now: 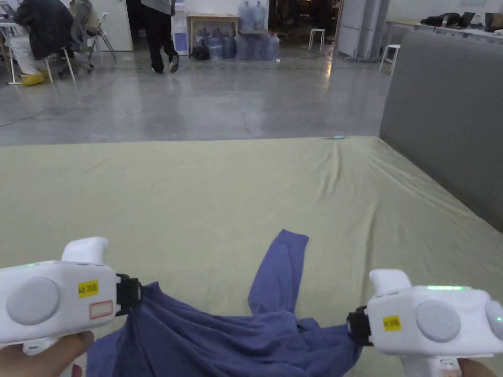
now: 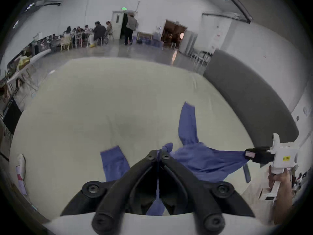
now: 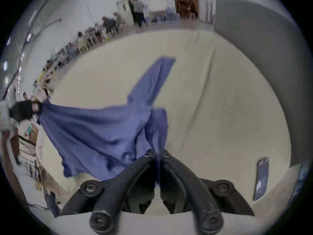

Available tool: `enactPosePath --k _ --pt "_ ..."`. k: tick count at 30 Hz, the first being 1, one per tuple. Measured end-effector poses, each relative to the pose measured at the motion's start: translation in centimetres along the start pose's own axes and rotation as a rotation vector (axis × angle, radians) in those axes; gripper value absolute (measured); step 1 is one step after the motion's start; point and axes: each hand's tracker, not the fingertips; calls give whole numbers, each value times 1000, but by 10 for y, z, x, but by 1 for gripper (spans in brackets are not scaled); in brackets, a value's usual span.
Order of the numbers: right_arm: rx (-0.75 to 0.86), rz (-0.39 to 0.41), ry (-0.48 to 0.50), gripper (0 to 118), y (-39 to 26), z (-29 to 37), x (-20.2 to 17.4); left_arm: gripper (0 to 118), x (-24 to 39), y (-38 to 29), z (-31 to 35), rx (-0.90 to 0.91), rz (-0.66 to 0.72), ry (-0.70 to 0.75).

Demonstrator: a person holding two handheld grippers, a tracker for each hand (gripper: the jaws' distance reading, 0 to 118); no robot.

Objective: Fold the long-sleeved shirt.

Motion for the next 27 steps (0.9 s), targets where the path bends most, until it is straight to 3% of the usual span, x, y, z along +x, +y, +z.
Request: enactPosePath --k 4,10,14,23,27 --pt "182 27 18 0 64 65 -12 0 -7 51 55 147 68 -30" --pt "371 137 3 0 155 149 -50 0 -6 139 125 357 74 16" --pt "459 201 -58 0 221 182 -71 0 -2 198 156 443 89 -14" --pt "437 119 -66 0 367 188 -80 0 9 323 149 485 105 58" --pt "477 117 -127 0 406 188 -92 0 15 358 136 465 145 49"
